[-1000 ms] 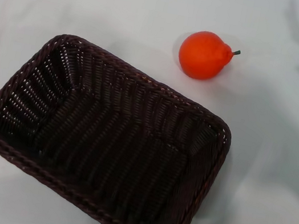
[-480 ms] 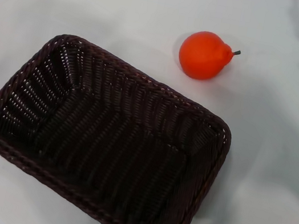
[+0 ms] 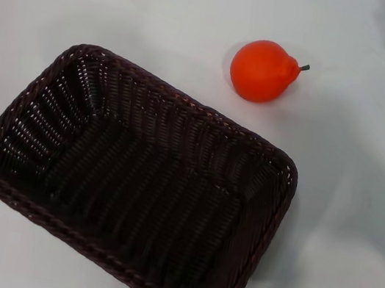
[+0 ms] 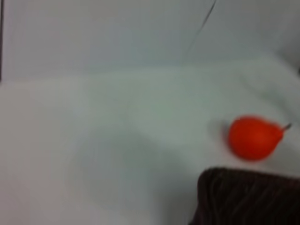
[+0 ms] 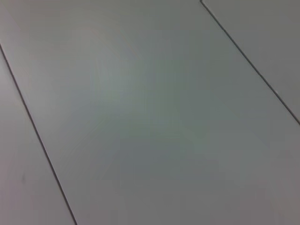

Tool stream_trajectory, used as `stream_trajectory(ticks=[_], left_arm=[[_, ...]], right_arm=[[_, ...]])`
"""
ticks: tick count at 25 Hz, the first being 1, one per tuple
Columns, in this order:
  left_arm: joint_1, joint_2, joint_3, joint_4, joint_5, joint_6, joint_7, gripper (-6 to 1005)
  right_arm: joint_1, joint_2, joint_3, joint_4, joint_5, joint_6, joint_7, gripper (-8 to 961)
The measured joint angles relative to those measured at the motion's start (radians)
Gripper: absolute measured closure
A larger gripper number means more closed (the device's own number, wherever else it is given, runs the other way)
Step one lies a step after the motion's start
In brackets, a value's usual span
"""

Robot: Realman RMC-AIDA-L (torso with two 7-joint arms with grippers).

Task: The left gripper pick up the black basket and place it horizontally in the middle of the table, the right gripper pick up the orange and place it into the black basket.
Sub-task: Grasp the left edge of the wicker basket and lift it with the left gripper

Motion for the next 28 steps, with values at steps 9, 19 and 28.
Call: stream_trajectory(ticks=[9, 19, 28], left_arm=[[-0.044, -0.082, 0.127, -0.092, 0.172, -0.03, -0.07, 333], [-0.02, -0.102, 0.274, -0.092, 0.221, 0.069, -0.115, 348], [-0.011, -0.101, 0.367, -0.007, 0.227, 0.149, -0.117, 361]], right_arm=[[0.005, 0.0, -0.013, 0.001, 0.0, 0.001, 0.001, 9], [0.008, 0.002, -0.019, 0.001, 0.001, -0.01, -0.001, 10], [0.003, 0.002, -0.019, 0.001, 0.001, -0.011, 0.0, 10]])
